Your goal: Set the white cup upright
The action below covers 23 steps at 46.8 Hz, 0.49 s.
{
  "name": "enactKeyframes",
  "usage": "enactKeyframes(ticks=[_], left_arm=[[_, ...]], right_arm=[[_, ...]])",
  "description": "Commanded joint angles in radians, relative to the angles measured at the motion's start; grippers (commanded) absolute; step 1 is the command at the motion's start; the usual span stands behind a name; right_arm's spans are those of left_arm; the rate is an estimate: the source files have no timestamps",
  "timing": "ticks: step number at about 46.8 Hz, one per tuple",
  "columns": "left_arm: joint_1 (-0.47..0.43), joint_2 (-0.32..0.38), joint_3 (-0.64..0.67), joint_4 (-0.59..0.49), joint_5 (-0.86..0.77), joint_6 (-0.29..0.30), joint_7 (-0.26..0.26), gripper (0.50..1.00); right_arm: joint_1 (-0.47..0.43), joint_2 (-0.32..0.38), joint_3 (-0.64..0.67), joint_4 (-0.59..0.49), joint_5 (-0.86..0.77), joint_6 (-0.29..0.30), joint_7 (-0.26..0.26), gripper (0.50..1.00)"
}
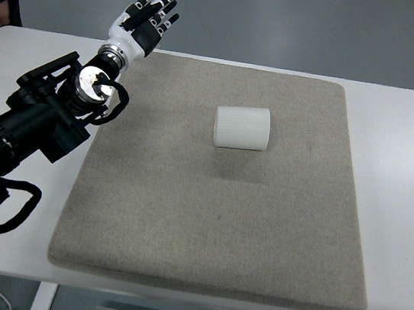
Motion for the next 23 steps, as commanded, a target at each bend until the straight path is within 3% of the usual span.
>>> enactKeyframes(ticks=[1,23], left_arm=[[0.000,0.000,0.000,-0.001,0.000,0.000,0.000,0.994],[-0.004,0.009,0.000,0.019,-0.002,0.001,0.000,0.994]], right_arm=[[0.000,0.000,0.000,0.000,0.000,0.000,0.000,0.930],[0.001,0.000,0.000,0.000,0.000,0.000,0.000,0.930]])
